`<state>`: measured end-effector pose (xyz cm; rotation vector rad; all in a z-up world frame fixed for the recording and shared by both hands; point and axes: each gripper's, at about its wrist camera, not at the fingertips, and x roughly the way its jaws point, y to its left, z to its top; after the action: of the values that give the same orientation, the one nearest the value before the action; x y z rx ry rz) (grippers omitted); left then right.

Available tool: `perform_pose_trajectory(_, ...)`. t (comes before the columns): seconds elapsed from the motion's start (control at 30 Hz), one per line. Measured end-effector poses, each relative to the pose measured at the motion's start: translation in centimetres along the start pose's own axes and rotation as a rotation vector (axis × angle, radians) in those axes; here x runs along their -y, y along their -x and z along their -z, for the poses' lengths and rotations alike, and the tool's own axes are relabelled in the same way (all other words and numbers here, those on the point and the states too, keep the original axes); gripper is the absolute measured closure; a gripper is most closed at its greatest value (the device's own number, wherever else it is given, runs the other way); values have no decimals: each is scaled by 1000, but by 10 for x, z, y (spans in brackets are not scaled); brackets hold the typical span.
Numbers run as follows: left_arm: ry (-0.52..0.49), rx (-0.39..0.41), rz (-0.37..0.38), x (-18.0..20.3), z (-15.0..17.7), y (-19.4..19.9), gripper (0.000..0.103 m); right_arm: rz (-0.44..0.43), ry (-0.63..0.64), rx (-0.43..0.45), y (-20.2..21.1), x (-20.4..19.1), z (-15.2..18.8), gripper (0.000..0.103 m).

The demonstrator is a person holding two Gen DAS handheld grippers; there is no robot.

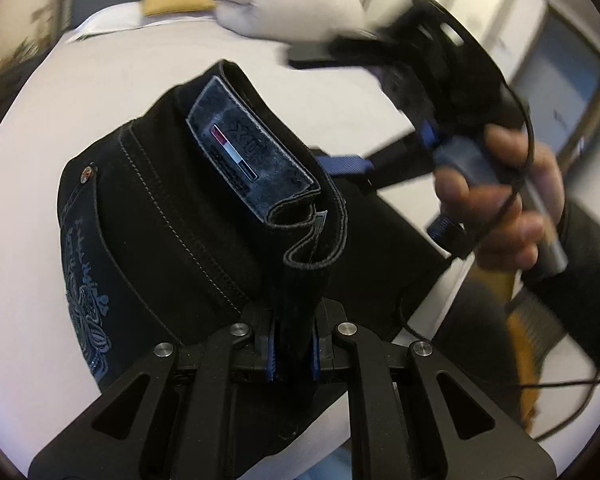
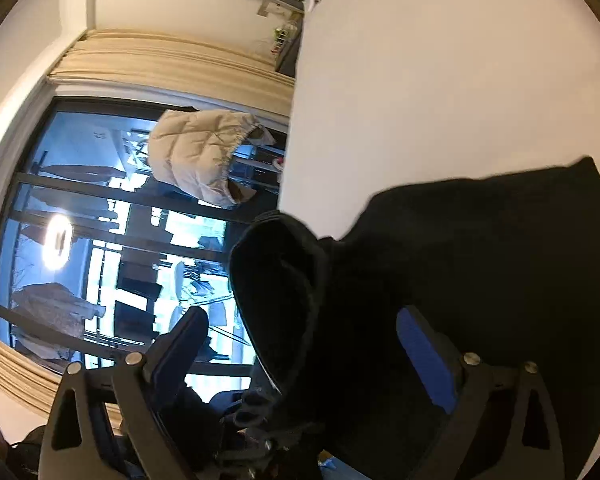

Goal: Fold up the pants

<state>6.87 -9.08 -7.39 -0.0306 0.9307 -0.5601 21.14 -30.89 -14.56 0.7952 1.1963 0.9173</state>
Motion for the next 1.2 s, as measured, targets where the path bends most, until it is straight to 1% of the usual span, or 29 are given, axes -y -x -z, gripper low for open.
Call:
perform_pose_trajectory(0.07,-57,-23,-20,14,1,-9,93,19,4,-14,-4,2,0,6)
perform_pose_trajectory(0.1,-81,-33,-26,22,-1,-14,93,43,21,-20,-6,2,1,11)
perform_pose_trajectory(0.13,-109,-46,-33,31,-2,-19,93,79,39,-30,-8,1,0,18)
perform_pose_trajectory(0.17,-127,-54,-39,42,-8,-27,93,118,51,-46,-11,1,0,21)
perform_pose_trajectory(0.2,-147,-58,-45,49,-8,-30,93,151,51,-55,-8,6,-2,32)
perform_pose_trajectory(0.23,-166,-63,-52,57,-10,-35,93,189,45,-64,-9,10,-3,47)
perform_pose_trajectory(0.27,-171,-65,-55,58,-8,-35,93,213,37,-70,-7,15,-4,56)
perform_pose_trajectory(0.3,-172,-68,-55,61,-11,-38,93,230,21,-70,-5,23,-5,68)
perform_pose_trajectory(0.37,-171,-74,-46,67,-11,-42,93,232,-15,-52,6,36,-6,75)
perform_pose_trajectory(0.4,-178,-76,-43,70,-11,-44,93,242,-12,-46,10,39,-5,85)
perform_pose_trajectory(0.43,-191,-79,-41,78,-13,-49,93,267,3,-44,14,39,-4,87)
perform_pose_trajectory(0.47,-200,-81,-40,80,-9,-48,93,292,18,-44,15,39,-4,88)
perform_pose_trajectory(0.5,-213,-82,-39,88,-13,-54,93,318,34,-39,19,38,-4,88)
perform_pose_trajectory(0.57,-225,-81,-37,98,-22,-61,93,323,38,-25,28,40,-7,89)
perform_pose_trajectory(0.6,-233,-76,-33,95,-11,-59,93,324,40,-21,32,42,-9,89)
perform_pose_trajectory(0.67,-257,-66,-27,112,-22,-67,93,333,39,-11,44,48,-14,89)
perform_pose_trajectory(0.73,-280,-59,-27,118,-26,-72,93,346,41,-7,50,53,-22,89)
perform_pose_trajectory(0.8,-298,-63,-30,128,-32,-82,93,359,45,-6,55,58,-26,89)
perform_pose_trajectory(0.9,-303,-74,-28,141,-30,-87,93,376,46,-11,64,66,-30,90)
perform_pose_trajectory(1.03,-325,-87,-31,154,-28,-101,93,371,20,-2,74,82,-29,90)
perform_pose_trajectory(1.13,-335,-98,-38,154,-25,-106,93,362,2,2,76,93,-30,90)
perform_pose_trajectory(1.17,-338,-101,-43,157,-31,-102,93,359,-2,1,76,96,-30,90)
perform_pose_trajectory(1.2,-337,-103,-47,161,-32,-108,92,352,-9,1,75,100,-30,90)
